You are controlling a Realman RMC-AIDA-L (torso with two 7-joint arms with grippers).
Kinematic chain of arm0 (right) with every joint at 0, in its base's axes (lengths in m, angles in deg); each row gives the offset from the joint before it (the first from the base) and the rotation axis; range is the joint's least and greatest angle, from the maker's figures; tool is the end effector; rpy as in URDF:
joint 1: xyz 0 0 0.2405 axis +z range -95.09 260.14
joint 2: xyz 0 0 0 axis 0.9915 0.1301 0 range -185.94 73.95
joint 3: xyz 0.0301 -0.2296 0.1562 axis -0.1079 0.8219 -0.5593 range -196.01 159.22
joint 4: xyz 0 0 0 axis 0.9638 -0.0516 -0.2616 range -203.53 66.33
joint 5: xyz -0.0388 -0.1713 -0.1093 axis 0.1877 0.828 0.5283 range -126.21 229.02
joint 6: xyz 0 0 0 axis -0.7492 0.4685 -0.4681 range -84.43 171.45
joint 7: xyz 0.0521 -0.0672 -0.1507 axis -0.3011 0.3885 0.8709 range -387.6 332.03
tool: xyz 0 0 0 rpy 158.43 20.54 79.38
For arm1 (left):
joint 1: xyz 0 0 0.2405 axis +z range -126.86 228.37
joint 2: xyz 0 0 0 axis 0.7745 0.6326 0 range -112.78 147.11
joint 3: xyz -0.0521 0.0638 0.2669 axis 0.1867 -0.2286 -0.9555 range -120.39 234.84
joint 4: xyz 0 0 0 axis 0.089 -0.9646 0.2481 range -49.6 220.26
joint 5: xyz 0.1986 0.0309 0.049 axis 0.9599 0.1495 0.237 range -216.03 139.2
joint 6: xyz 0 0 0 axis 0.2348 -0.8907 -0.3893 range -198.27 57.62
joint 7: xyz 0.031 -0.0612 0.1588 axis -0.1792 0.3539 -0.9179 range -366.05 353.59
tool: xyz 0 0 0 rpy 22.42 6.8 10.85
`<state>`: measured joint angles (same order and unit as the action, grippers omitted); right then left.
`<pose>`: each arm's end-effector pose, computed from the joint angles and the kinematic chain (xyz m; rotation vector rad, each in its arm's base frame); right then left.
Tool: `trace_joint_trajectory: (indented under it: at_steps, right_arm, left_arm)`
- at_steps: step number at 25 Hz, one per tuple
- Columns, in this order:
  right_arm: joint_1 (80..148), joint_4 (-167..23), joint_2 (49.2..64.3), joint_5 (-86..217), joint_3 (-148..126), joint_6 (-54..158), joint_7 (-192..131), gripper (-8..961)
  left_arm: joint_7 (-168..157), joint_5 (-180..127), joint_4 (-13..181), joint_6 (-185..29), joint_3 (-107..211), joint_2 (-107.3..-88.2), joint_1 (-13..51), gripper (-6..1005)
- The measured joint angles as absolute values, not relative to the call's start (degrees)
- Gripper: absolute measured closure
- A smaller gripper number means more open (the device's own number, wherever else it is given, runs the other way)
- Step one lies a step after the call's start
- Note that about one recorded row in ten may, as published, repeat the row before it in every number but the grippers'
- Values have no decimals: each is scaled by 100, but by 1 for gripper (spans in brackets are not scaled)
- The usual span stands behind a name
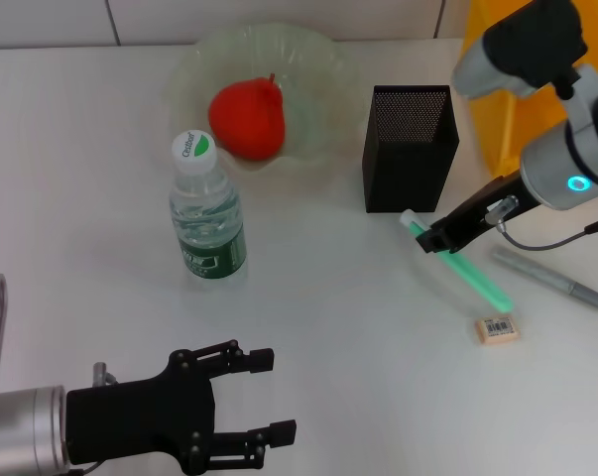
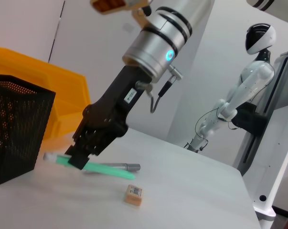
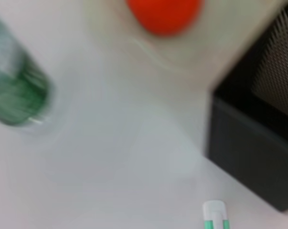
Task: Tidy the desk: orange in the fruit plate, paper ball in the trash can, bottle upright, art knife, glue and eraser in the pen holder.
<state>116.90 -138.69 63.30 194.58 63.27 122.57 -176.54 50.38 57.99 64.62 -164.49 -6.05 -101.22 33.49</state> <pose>0.2133 0.3784 -0.0640 -2.5819 1.0159 -0.3372 -0.2976 0.2207 -0.0965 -2.8754 -0.5959 -0.9281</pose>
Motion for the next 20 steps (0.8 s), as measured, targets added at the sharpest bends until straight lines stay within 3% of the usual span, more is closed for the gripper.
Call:
trace_joint_trajectory:
  at_steps: [11,20]
  right_arm:
    - [11029,-13900,6311,15959,3576,13644,-14530,765]
    - [11094,-11306,6309,13889,2495,13225,-11064,752]
  left_arm:
    - [5021,5800,6460,-16633,-603,-10116,3360,170]
    - [5037,5800,6459,-16677,-605,-10122,3294,170]
